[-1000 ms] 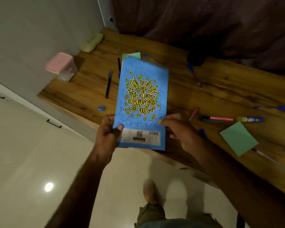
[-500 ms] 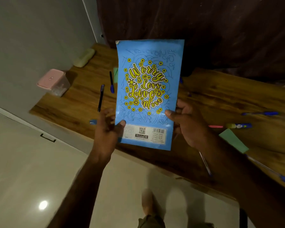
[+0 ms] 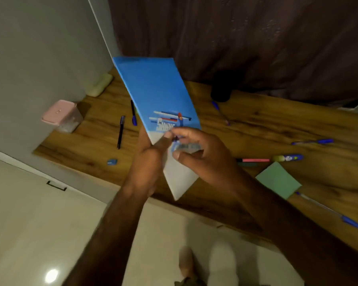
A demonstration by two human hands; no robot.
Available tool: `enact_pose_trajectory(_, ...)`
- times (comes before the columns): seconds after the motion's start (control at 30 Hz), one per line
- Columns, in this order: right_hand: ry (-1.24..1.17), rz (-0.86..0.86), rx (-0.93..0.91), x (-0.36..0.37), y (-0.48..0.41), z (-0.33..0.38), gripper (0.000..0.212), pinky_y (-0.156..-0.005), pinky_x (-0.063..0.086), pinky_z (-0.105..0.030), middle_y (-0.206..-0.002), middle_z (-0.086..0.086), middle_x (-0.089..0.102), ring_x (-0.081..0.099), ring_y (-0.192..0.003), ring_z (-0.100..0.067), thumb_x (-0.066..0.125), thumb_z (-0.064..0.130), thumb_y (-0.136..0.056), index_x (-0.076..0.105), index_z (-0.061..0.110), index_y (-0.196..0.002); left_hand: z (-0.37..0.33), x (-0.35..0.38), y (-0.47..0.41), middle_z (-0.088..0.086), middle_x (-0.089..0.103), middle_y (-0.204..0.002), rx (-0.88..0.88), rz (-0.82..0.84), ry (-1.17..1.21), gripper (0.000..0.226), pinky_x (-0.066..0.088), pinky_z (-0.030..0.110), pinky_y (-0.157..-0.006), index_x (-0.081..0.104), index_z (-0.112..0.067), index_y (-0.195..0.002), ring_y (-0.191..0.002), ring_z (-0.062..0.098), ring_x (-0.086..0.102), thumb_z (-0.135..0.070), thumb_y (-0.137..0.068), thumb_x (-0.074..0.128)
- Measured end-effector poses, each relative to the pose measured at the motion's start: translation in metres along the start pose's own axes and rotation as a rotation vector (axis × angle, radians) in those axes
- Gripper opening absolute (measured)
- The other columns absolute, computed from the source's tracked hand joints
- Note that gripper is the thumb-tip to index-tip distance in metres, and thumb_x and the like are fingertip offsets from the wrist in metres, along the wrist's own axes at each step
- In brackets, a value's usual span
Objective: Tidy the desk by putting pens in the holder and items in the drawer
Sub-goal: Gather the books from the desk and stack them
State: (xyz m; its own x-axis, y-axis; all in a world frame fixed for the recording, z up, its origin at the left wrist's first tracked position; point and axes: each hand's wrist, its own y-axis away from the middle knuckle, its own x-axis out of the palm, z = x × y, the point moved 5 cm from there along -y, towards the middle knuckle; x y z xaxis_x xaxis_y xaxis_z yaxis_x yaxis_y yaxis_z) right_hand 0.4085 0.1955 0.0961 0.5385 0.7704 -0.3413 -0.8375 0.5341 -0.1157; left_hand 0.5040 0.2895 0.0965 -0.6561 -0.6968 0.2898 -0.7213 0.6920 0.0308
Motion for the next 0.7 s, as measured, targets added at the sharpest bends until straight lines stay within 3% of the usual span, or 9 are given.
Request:
enact_pose_trajectory(0.1,0.014,-0.138,0.027,-0.018,0.002,-0.007,0.058,-0.102,0.051,-0.035,-0.134,0.014,0.058,0.053,-0.120,0.003,0.078,0.020,-0.085,0.056,0.027,-0.137,0.008,-0.010,0.003,0.018,0.067,-0.126,-0.092,-0.033,0.142,0.045,0.055,0.052,-0.091,0.053,-0.012,-0.135,-0.109,0.038,0.066,0.008,-0.095,0.049)
enact_pose_trajectory(0.2,0.023,-0.242,0.068,-0.038,0.003,-0.012,0.076,-0.094,0.043,-0.007,-0.135,0.019,0.053,0.048,-0.115,0.015,0.083,0.028,-0.080,0.045,0.025,-0.146,0.015,-0.018,0.008,0.022,0.064,-0.129,-0.133,0.008,0.134,0.048,0.049,0.065,-0.095,0.052,-0.011,-0.137,-0.113,0.046,0.063,0.005,-0.091,0.055)
enact_pose_trajectory(0.23,-0.016,-0.252,0.073,-0.043,0.003,-0.012,0.080,-0.090,0.043,-0.004,-0.133,0.022,0.053,0.050,-0.113,0.018,0.085,0.029,-0.079,0.042,0.024,-0.147,0.017,-0.019,0.010,0.022,0.063,-0.131,-0.143,0.034,0.135,0.050,0.046,0.067,-0.096,0.051,-0.011,-0.138,-0.115,0.047,0.061,0.003,-0.090,0.056)
enact_pose_trajectory(0.33,-0.111,-0.286,0.117,-0.054,0.006,-0.018,0.085,-0.091,0.055,-0.020,-0.132,0.013,0.061,0.061,-0.114,0.005,0.088,0.032,-0.076,0.040,0.022,-0.146,0.021,-0.016,0.014,0.024,0.058,-0.136,-0.188,0.097,0.171,0.053,0.041,0.070,-0.100,0.048,-0.011,-0.141,-0.121,0.048,0.057,0.000,-0.089,0.055)
enact_pose_trajectory(0.47,-0.339,-0.195,0.155,-0.063,0.017,-0.027,0.051,-0.090,0.061,-0.039,-0.115,0.001,0.074,0.072,-0.105,-0.010,0.081,0.012,-0.084,0.058,0.015,-0.130,0.024,-0.008,0.016,0.019,0.063,-0.132,-0.205,0.099,0.139,0.057,0.049,0.061,-0.095,0.048,-0.013,-0.141,-0.117,0.043,0.062,-0.002,-0.086,0.057)
enact_pose_trajectory(0.6,-0.322,-0.246,0.137,-0.085,0.029,-0.043,0.054,-0.081,0.060,-0.032,-0.116,-0.004,0.074,0.073,-0.103,-0.017,0.077,0.020,-0.079,0.060,0.011,-0.129,0.031,0.013,0.019,0.016,0.069,-0.123,-0.235,0.090,0.097,0.049,0.057,0.050,-0.080,0.057,-0.013,-0.132,-0.108,0.040,0.067,-0.002,-0.084,0.062)
enact_pose_trajectory(0.7,-0.296,-0.311,0.139,-0.109,0.044,-0.055,0.052,-0.084,0.061,-0.039,-0.118,-0.003,0.073,0.072,-0.105,-0.017,0.079,0.019,-0.081,0.061,0.014,-0.129,0.036,0.043,0.020,0.016,0.071,-0.118,-0.239,0.119,0.092,0.041,0.058,0.047,-0.077,0.063,-0.015,-0.121,-0.102,0.037,0.070,0.000,-0.084,0.061)
